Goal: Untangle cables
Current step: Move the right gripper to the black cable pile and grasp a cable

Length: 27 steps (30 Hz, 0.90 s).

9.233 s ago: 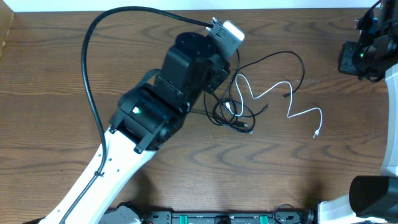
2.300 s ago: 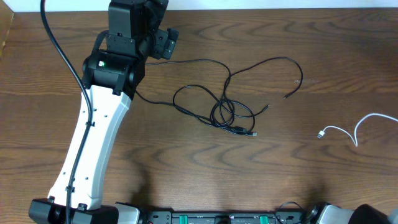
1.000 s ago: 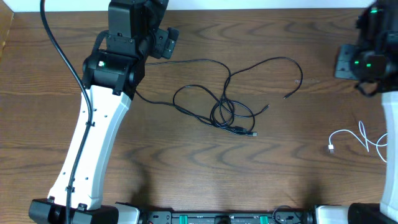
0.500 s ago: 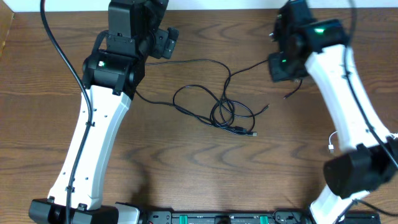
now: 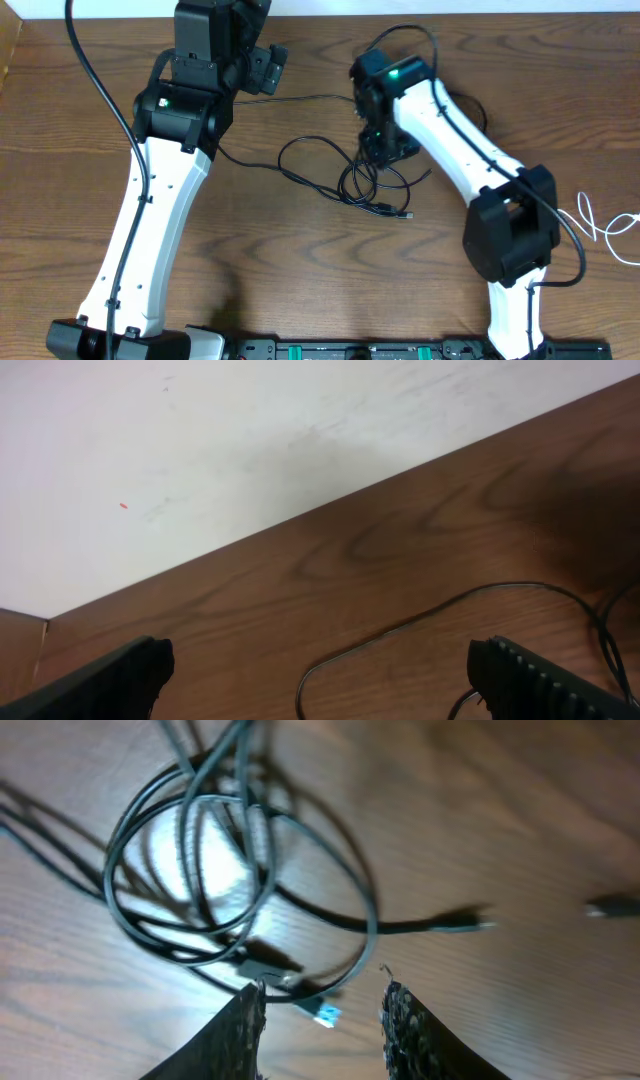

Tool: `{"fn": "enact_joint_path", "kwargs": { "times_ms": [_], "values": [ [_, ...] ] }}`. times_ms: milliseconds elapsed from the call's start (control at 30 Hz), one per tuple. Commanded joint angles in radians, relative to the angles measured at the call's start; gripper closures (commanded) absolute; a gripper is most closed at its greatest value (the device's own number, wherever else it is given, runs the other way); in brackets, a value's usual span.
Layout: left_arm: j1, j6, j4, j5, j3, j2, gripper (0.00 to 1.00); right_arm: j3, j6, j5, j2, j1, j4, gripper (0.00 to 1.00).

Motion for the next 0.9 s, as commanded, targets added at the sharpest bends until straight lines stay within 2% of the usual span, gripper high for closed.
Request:
{"fn": "enact_joint_path", "kwargs": {
  "times_ms": [0, 400, 867],
  "values": [
    [0.003, 0.002, 0.003, 0.001, -0.017, 0.001, 0.01, -0.014, 0.019, -0.014, -0.001, 0.032, -0.02, 0.63],
    [0.003, 0.002, 0.005, 0.001, -0.017, 0.001, 0.01, -0.1, 0.029, -0.022, -0.001, 0.038, 0.029, 0.6],
    [0.005, 0.002, 0.01, -0.041, -0.017, 0.001, 0.02, -0.214, -0.046, -0.247, -0.001, 0.03, 0.253, 0.57]
  ]
}}
